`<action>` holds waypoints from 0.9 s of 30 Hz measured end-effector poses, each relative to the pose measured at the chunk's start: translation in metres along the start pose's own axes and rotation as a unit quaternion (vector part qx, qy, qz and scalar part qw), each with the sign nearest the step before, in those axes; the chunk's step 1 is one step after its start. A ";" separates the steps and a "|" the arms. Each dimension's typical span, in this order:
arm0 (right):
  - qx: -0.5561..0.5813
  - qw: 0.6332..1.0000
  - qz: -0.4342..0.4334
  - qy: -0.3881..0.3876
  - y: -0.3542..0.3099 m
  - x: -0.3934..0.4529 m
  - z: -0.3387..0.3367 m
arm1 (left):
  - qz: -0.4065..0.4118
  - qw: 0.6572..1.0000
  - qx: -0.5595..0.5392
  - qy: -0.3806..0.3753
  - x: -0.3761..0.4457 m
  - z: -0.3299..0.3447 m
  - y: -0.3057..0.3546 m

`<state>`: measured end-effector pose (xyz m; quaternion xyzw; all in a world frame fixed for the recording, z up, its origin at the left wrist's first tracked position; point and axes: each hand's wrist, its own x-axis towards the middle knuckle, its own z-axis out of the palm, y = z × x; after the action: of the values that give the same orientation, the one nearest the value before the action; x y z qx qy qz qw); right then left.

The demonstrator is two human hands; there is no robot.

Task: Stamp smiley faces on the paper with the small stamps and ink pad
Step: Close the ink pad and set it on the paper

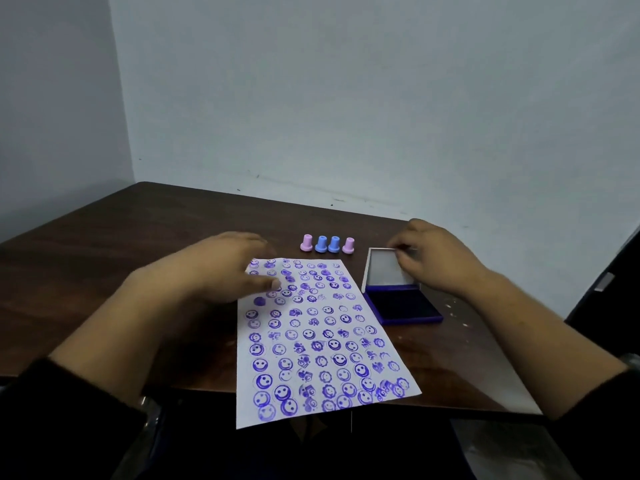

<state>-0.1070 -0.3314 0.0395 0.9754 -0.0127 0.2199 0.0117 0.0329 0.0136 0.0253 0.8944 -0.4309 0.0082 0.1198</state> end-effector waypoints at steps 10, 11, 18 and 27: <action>0.118 0.992 -0.026 -0.047 0.000 -0.068 -0.006 | -0.010 0.991 -0.134 -0.021 0.030 0.031 -0.023; 0.124 0.990 -0.022 -0.057 0.002 -0.070 -0.004 | -0.004 0.991 -0.135 -0.023 0.031 0.036 -0.024; 0.136 0.987 0.009 -0.083 0.001 -0.070 0.010 | 0.010 0.988 -0.151 -0.002 0.032 0.046 -0.028; 0.141 0.965 0.064 -0.214 0.001 -0.045 0.003 | 0.026 0.988 -0.154 0.020 0.032 0.048 -0.028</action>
<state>-0.1460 -0.3317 0.0172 0.9887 -0.0462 0.0057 -0.1425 0.0699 -0.0046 -0.0235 0.8535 -0.4474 -0.0378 0.2645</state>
